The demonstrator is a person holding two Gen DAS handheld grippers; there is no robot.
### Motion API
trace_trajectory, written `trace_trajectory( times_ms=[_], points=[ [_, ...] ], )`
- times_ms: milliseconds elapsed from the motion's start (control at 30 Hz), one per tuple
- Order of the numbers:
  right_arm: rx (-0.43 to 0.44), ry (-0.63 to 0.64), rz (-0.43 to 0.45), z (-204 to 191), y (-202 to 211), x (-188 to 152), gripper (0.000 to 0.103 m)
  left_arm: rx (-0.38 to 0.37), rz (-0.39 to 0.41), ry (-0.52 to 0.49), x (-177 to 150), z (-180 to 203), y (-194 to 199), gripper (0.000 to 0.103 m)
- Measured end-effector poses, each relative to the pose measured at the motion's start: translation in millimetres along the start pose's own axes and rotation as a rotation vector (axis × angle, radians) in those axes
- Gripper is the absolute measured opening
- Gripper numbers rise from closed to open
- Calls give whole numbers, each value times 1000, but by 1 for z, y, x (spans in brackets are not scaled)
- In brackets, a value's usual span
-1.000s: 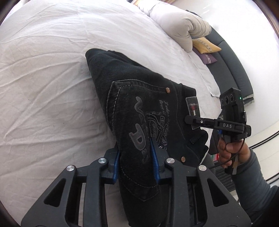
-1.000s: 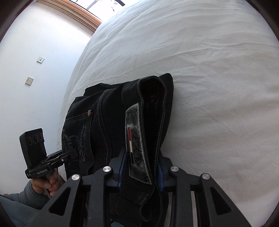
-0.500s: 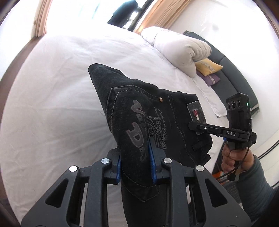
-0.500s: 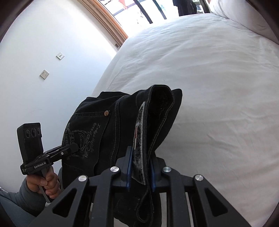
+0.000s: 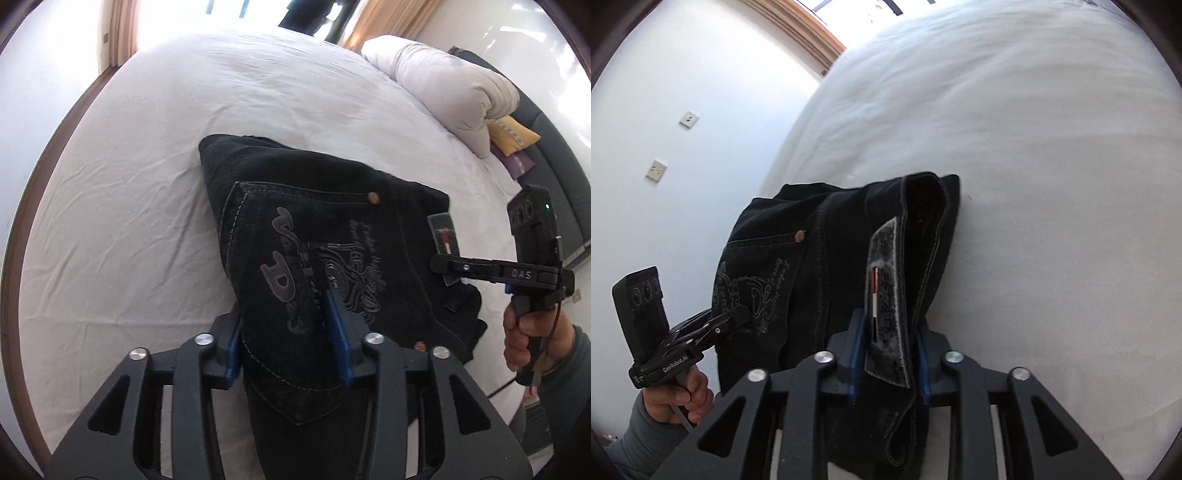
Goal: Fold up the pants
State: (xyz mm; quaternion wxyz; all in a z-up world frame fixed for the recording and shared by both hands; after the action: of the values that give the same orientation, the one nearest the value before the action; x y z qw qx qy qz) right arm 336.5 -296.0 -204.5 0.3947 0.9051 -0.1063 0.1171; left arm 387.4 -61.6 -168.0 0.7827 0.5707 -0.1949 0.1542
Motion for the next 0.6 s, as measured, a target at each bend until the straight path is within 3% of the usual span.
trace_trajectory(
  times_ms=[100, 167, 233, 333, 433, 500, 600],
  points=[
    [116, -51, 62, 16, 12, -7, 48, -64, 34, 81, -4, -17, -2, 62],
    [113, -44, 77, 18, 22, -11, 55, -79, 40, 87, -6, -28, 2, 63],
    [99, -63, 103, 18, 35, -15, 65, -49, 58, 99, -14, -37, 13, 71],
    [-9, -83, 163, 21, 64, -32, 78, 7, 123, 136, -27, -51, 44, 75],
    [-73, -41, 224, 3, 88, -42, 78, 73, 227, 155, -41, -49, 89, 85],
    [-118, 19, 277, -17, 108, -52, 80, 110, 302, 141, -48, -42, 123, 100],
    [-197, 136, 374, -61, 136, -68, 82, 205, 443, 78, -58, -27, 185, 103]
  ],
)
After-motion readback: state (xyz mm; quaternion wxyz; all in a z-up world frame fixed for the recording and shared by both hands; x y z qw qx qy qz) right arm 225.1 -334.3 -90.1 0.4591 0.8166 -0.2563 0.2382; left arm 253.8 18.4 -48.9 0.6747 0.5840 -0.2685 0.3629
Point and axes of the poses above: each gripper's, at about its wrist camera, not at the fingertips, and y roughly against the way its jaws point, z to its right, x to its top, the point moved 5 cm from there along -y, roughly the way its jaws point, and after that the axes turned 6 degrees about x, right-handed, at the moved point
